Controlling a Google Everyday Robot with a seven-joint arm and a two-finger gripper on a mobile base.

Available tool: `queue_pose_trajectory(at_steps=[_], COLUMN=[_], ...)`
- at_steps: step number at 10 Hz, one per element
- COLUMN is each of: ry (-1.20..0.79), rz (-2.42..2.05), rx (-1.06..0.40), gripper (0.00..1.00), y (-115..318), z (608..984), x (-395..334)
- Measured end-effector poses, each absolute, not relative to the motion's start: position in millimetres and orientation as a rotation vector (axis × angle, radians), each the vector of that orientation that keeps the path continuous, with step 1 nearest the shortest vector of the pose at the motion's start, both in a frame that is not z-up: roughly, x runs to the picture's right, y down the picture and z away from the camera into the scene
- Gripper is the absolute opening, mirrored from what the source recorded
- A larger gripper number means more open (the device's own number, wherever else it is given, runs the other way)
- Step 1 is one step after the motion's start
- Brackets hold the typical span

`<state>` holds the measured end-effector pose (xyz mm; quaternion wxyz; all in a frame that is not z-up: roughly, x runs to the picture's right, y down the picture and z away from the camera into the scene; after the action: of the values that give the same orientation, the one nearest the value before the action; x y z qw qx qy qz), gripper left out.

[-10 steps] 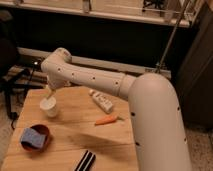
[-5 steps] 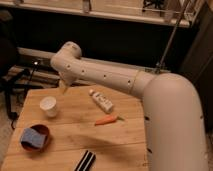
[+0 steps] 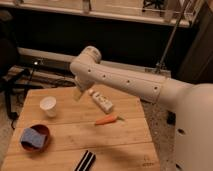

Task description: Place the pepper in the ceramic cup

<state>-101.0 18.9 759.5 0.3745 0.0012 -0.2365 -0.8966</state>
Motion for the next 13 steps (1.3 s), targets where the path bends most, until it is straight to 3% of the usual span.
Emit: queue_pose_trajectory(at_steps=[6,13], ry=[-0.676,-0.766], rz=[-2.286,-2.314], rx=[-0.288,-0.216], gripper=[0.80,0.80], y=[107.1,158.3], z=[789.5,825.4], x=[-16.5,10.2])
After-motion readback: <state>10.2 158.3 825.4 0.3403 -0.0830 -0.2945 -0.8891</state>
